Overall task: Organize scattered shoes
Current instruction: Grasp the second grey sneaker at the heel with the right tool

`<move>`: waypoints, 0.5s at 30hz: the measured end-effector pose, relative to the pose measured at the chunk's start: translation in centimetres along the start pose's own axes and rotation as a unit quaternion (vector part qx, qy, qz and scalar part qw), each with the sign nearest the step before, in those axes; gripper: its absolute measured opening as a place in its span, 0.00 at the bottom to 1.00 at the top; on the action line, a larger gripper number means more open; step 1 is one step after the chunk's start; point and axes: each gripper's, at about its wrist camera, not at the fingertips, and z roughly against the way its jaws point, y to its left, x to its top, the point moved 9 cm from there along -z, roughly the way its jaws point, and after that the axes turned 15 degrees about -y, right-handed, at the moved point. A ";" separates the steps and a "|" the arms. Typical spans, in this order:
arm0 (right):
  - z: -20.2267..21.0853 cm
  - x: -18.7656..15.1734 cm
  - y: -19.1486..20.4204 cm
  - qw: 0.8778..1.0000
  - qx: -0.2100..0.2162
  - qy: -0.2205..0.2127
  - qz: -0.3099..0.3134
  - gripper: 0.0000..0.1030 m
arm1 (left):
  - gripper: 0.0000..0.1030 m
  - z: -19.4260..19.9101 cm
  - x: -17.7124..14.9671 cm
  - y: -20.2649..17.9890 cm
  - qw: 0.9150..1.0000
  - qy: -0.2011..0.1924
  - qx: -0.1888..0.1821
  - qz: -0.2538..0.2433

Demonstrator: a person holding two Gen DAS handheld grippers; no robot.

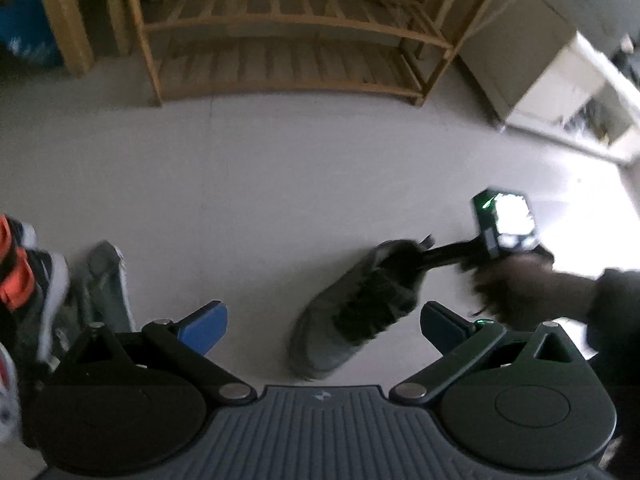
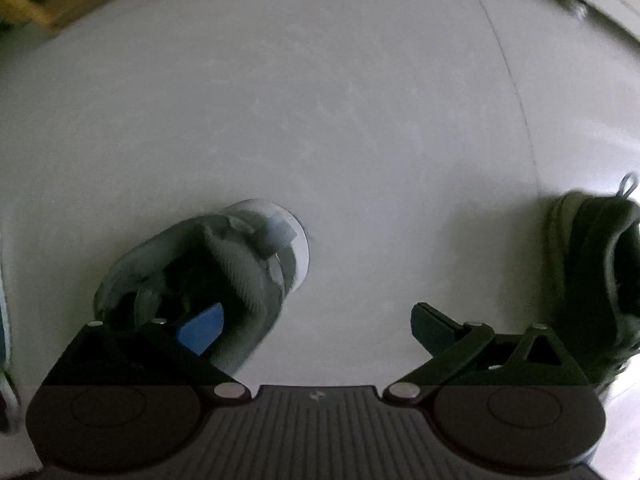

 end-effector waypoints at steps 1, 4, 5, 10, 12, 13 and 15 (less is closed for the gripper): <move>-0.7 -0.2 0.2 1.000 0.003 0.006 -0.013 0.75 | 1.00 0.0 0.1 0.0 1.000 0.002 -0.004 0.006; -1.7 -0.9 1.4 0.999 0.030 0.012 -0.023 0.29 | 1.00 0.2 0.6 -0.3 1.000 0.000 -0.014 0.023; -1.7 -0.9 1.9 0.999 0.035 0.011 -0.007 0.29 | 1.00 0.2 0.9 -0.5 1.000 -0.003 -0.015 0.026; -1.7 -0.2 1.6 0.997 0.049 0.026 0.059 0.26 | 1.00 0.2 1.5 -1.3 0.999 0.001 -0.029 0.041; -1.4 0.6 0.6 0.995 0.046 0.024 0.091 0.25 | 1.00 0.2 1.6 -1.7 0.998 0.001 -0.035 0.049; -1.2 1.0 0.1 0.993 0.045 0.022 0.109 0.25 | 1.00 0.2 1.7 -1.9 0.998 0.002 -0.038 0.052; -0.7 1.7 -1.2 0.988 0.040 0.017 0.146 0.24 | 1.00 0.2 1.7 -2.3 0.997 0.005 -0.043 0.058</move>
